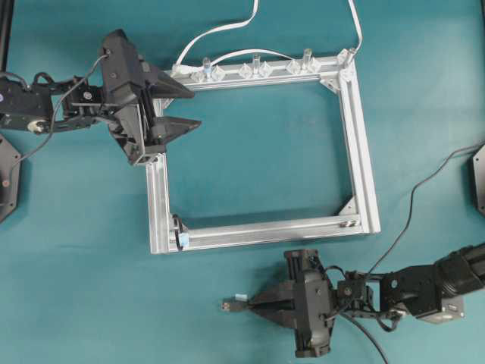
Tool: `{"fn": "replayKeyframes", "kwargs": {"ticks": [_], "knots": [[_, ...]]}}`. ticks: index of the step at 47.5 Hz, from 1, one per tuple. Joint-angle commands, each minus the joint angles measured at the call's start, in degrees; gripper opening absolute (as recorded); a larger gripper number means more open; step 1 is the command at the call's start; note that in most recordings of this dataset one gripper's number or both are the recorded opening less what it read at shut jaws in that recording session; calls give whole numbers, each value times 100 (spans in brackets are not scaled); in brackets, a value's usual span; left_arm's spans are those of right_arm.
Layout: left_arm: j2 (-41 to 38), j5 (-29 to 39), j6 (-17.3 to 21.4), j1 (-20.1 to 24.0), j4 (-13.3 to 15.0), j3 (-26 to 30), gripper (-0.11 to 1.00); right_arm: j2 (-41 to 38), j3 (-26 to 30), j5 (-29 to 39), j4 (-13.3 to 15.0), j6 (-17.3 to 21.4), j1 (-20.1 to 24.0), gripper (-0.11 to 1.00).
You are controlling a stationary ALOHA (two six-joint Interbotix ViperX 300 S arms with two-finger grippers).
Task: Insert the wire through the string loop located on the left side.
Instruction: 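Lower the right gripper and grasp the USB cable behind the plug, then lift the cable and carry it toward the black cable-tie loop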
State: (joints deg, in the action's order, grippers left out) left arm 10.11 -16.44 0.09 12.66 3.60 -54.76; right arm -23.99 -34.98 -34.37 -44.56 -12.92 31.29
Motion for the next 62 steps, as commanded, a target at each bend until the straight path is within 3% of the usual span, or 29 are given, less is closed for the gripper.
{"fn": "replayKeyframes", "kwargs": {"ticks": [1,11,25,37,62], "knots": [[105,-26,26,-9,-18,44,65,167,9,26,-26,-18,-79,10],[105,-26,35,-18,-18,44,65,352,-26,202,-18,-88,-141,10],[105,-26,35,-18,-18,44,65,1081,-176,747,-26,-853,-457,10],[123,-18,26,-18,-9,44,65,1494,-158,1178,-26,-1248,-642,10],[211,132,26,-97,-18,44,65,1635,9,1485,-26,-1257,-694,10]]}}
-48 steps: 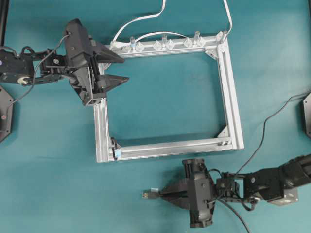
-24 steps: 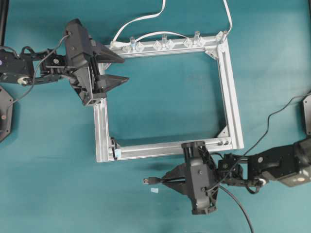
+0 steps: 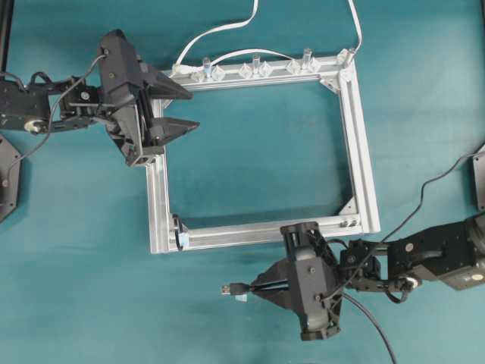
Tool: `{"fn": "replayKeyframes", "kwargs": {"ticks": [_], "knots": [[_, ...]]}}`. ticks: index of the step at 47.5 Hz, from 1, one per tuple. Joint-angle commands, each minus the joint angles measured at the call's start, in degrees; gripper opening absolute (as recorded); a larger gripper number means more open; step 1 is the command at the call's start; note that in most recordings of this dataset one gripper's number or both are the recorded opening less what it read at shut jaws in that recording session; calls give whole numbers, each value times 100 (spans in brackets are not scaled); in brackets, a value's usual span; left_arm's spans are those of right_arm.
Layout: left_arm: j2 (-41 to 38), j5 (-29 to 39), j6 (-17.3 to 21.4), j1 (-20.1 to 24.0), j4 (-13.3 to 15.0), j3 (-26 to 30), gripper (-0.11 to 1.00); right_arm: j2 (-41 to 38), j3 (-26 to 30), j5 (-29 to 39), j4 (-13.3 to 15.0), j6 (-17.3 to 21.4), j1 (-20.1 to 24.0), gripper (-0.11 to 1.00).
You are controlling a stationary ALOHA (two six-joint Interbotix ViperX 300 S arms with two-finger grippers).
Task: Insert the wire through the string loop located on the left side.
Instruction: 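Lift the cable and carry it toward the black cable-tie loop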
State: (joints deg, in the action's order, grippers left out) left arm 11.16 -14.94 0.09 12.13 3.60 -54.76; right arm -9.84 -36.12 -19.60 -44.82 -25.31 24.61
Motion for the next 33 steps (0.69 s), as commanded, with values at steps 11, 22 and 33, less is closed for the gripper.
{"fn": "replayKeyframes", "kwargs": {"ticks": [11,22,33], "knots": [[105,-18,26,-97,-9,44,65,220,123,114,9,-35,-185,10],[105,-18,26,-123,-9,44,65,220,167,290,176,-105,-396,10],[105,-18,18,-141,-18,44,65,220,185,598,431,-167,-703,10]]}}
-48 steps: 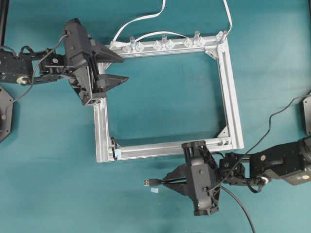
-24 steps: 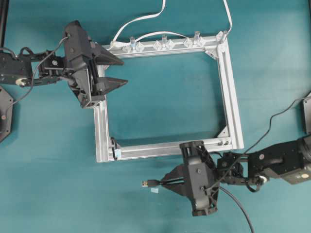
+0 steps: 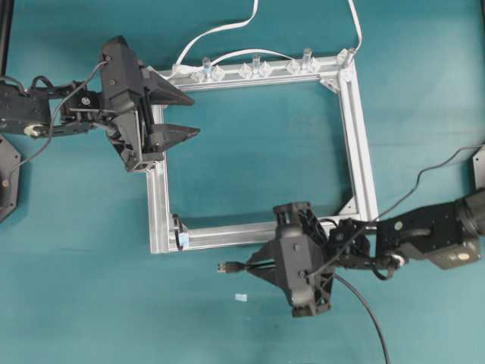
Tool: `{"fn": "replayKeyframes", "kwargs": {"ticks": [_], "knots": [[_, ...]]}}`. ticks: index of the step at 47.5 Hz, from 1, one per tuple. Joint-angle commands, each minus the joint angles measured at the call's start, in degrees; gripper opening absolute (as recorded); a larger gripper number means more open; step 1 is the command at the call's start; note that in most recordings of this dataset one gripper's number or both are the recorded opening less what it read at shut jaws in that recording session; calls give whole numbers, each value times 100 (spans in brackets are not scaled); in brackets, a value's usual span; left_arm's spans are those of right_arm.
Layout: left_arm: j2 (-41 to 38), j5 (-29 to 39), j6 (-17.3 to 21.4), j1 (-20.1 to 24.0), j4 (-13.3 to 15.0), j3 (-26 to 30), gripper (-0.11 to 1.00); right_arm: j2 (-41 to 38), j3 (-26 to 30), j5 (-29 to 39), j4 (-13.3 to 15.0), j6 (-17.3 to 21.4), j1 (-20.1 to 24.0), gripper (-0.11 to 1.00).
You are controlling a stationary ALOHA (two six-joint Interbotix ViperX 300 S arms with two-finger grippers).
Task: Insert the wire through the string loop located on the left side.
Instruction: 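Lift the cable and carry it toward the black cable-tie loop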
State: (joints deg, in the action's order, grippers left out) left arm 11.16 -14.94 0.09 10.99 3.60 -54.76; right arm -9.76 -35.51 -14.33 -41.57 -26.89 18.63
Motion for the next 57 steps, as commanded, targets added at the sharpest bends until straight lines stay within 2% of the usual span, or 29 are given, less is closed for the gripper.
{"fn": "replayKeyframes", "kwargs": {"ticks": [1,7,24,37,57], "knots": [[105,-18,18,-26,-18,44,65,211,123,97,158,-9,-132,10],[105,-18,18,-53,-18,44,65,211,132,246,483,-9,-272,10],[105,-18,9,-70,-18,44,65,220,316,686,1081,-9,-738,10],[105,-18,9,-70,-18,26,65,220,369,835,1266,-9,-914,10],[105,-9,18,-70,-18,-35,65,220,387,809,1283,-9,-940,10]]}}
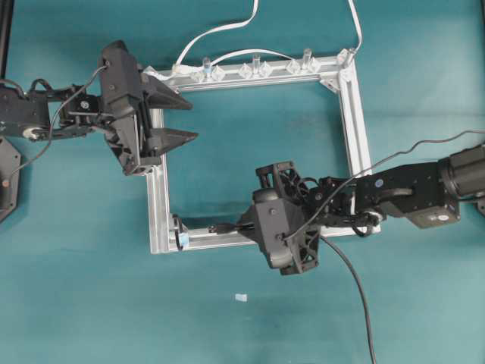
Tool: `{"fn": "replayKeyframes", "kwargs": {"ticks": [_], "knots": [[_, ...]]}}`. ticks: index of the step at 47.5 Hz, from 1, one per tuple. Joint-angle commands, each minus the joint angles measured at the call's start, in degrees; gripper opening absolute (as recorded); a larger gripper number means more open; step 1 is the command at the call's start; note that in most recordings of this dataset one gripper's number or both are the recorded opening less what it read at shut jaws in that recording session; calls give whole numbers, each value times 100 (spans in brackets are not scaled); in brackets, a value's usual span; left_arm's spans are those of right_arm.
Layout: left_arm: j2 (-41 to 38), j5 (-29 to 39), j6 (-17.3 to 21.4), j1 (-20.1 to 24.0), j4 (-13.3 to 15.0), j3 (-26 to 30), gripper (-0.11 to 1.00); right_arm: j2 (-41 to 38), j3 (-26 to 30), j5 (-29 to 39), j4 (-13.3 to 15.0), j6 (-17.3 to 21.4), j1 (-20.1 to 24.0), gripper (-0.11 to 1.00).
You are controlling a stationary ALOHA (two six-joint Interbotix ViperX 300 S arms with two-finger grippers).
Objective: Insert the wire through the string loop located on the left side.
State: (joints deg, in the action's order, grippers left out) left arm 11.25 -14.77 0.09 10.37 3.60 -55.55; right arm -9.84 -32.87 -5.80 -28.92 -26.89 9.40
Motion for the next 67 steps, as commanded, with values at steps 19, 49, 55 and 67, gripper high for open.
{"fn": "replayKeyframes", "kwargs": {"ticks": [19,49,55,67], "knots": [[97,-26,18,-9,-18,44,65,229,123,-44,18,-9,-26,10],[132,97,35,-9,-9,44,65,211,211,-44,26,-9,-35,10],[343,290,35,-9,-18,-62,65,149,290,-44,26,-9,-35,10],[1011,492,18,-9,-18,-510,65,-97,615,-18,26,-9,-53,10]]}}
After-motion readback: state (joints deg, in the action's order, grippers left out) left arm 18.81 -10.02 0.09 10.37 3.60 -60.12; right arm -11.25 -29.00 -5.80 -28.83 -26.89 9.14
